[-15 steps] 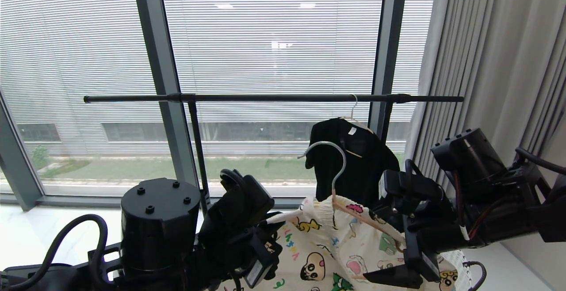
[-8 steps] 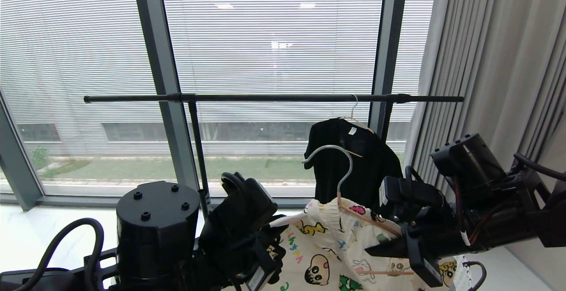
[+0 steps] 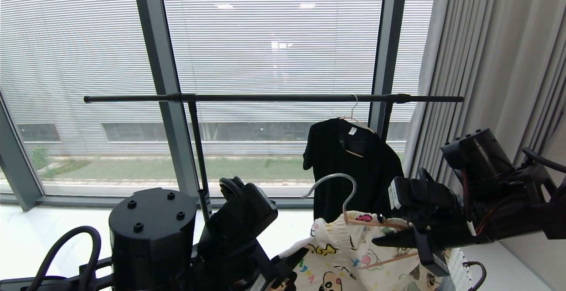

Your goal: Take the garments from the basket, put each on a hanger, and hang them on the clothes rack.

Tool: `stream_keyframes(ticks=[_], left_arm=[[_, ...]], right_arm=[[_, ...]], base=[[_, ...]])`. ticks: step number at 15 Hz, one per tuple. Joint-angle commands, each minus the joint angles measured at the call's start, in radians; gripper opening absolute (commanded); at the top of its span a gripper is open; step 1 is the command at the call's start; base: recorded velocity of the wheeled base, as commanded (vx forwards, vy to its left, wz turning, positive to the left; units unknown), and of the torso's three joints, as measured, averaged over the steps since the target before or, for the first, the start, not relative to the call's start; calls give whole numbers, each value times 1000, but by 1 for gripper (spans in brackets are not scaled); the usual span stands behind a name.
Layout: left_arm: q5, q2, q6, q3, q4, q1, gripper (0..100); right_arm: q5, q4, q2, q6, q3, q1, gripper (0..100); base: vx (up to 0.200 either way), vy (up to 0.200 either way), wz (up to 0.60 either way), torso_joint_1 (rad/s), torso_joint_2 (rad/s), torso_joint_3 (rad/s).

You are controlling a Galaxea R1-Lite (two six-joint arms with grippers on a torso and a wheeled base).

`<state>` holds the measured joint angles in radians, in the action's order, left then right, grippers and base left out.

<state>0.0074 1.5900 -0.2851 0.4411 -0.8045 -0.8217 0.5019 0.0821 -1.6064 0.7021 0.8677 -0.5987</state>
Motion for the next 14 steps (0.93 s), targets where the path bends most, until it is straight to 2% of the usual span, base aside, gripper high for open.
stream_keyframes(ticks=[1,3,5,7,9,11,13,14], left_arm=[[3,-21,0,-33,-1,16,100],[8,-51,0,-105,-1,55,100],[8,-117,-2,-183,-1,92,100],[6,-153,0,-277,-1,173,100],[-1,-136,35,-289,1,251,100],[-1,-74,99,-277,-1,254,100],[-1,-31,106,-268,-1,254,100],[-1,-25,106,-260,-1,251,0]], right_arm=[[7,-45,0,14,-16,48,0],[9,-116,2,16,-26,93,0],[12,-124,2,16,-24,134,0],[37,-124,8,16,-24,154,0],[46,-125,20,14,-21,154,0],[61,-125,40,14,-19,149,0],[63,-124,59,14,-19,149,0],[64,-120,66,14,-22,146,0]], base=[[0,0,0,0,0,0],[0,0,0,0,0,0],[0,0,0,0,0,0],[0,0,0,0,0,0],[0,0,0,0,0,0],[0,0,0,0,0,0],[0,0,0,0,0,0],[0,0,0,0,0,0]])
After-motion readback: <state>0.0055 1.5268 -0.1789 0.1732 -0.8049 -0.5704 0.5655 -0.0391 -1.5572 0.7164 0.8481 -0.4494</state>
